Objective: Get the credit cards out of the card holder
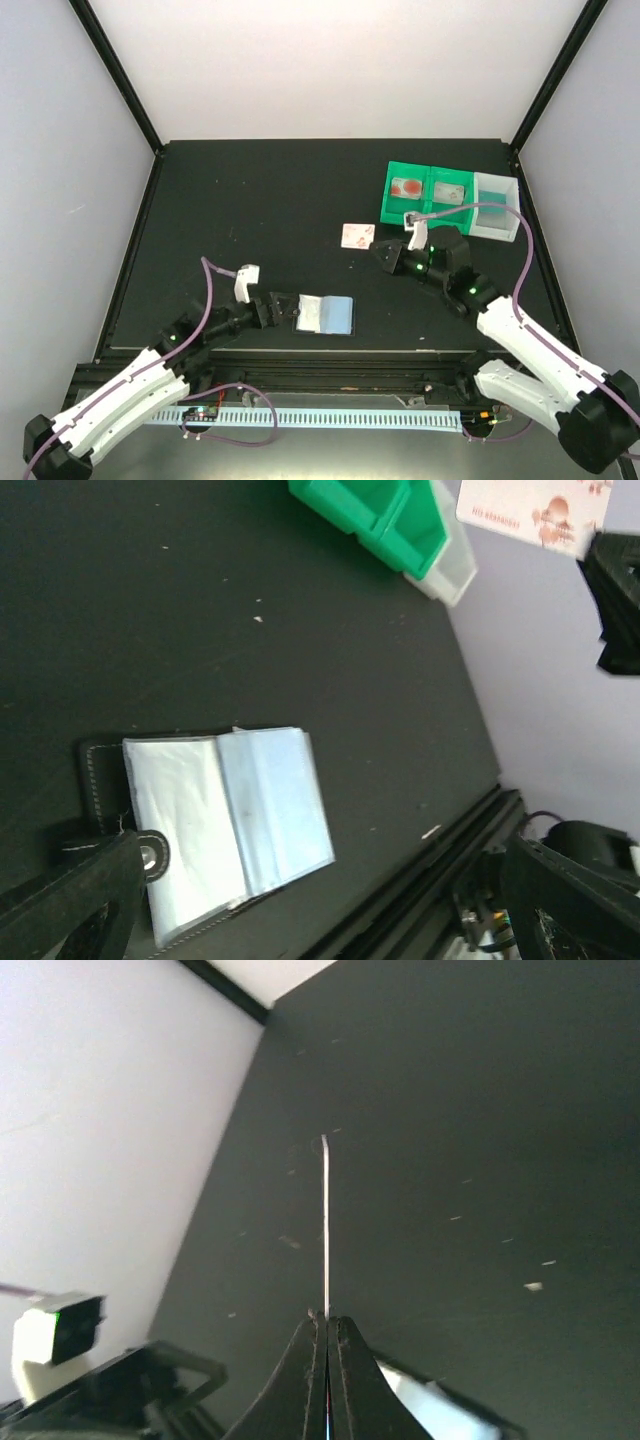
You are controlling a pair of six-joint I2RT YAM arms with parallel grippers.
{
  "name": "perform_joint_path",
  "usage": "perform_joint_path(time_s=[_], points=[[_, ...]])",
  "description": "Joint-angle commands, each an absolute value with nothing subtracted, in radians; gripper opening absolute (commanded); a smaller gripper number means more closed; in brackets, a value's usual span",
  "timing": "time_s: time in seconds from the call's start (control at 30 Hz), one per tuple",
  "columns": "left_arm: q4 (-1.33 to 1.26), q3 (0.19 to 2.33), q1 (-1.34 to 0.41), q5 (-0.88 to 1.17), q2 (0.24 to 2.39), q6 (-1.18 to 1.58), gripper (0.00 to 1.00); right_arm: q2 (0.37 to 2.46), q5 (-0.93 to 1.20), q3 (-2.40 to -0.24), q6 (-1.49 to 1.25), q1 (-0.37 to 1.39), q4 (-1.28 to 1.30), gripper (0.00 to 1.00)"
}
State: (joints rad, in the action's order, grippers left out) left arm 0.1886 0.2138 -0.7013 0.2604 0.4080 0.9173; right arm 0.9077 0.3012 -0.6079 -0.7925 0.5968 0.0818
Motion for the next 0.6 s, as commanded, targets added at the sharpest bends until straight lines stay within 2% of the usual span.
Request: perform_joint_path(time_s=[0.0,0.23,0.57], points=[[0.284,0.322,-0.698,0.198,0.512,0.715,0.99,0.982,0.409,-0.688,-0.668,0.451,0.204,0.01],[0.375,0.442,-0.697,0.162,0.667,0.506,0.99,1.063,0.436,-0.76,-0.552,0.208,0.275,0.01],[0.275,0.386,-0.696,0.252,0.706,0.536,0.99,1.228,0.364,-0.925,-0.36,-0.087,0.375,0.01]])
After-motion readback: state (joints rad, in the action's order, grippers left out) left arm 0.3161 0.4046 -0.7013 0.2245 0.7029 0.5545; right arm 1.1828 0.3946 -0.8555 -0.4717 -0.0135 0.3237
